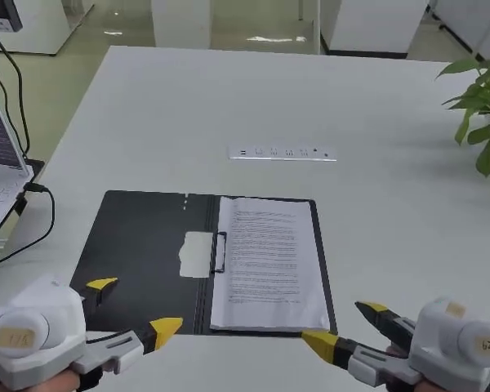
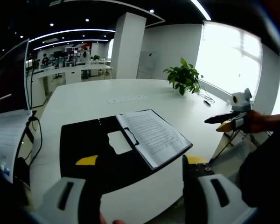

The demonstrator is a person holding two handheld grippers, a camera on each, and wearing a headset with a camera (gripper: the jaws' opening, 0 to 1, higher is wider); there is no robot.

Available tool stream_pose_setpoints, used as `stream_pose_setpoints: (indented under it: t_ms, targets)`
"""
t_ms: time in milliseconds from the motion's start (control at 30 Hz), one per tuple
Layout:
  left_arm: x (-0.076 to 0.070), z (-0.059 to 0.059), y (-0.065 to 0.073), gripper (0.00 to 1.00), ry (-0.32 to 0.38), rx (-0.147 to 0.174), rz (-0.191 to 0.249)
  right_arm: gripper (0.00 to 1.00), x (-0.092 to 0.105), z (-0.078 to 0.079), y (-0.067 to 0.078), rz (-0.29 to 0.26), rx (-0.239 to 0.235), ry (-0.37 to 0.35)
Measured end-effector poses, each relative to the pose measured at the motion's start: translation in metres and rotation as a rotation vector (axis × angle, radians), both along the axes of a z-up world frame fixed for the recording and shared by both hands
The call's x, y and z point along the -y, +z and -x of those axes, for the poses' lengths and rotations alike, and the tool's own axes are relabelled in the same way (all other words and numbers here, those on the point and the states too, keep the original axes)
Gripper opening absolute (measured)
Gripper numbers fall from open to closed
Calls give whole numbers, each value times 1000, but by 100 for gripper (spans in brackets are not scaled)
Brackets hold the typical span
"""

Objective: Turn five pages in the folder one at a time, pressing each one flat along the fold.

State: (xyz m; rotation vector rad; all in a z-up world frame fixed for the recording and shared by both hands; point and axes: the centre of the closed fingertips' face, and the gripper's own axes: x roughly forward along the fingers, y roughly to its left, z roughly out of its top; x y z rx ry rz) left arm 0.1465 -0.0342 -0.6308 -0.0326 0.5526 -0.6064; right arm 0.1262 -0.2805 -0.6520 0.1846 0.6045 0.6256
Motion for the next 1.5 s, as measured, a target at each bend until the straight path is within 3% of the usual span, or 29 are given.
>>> stream_pose_setpoints:
  t_ms: [667, 967, 1100, 1500]
  targets:
    - [2, -4, -2, 71, -18, 0, -2, 74, -1, -10, 7, 8, 22, 5]
    - [3, 0, -4, 71, -18, -7, 0, 74, 1, -8, 7, 26, 26, 10]
    - [3, 1, -5, 71, -17, -8, 3, 75, 3, -9, 6, 76, 43, 37]
    - [13, 6, -4, 71, -33, 1, 15, 75, 8, -7, 16, 76, 71, 29]
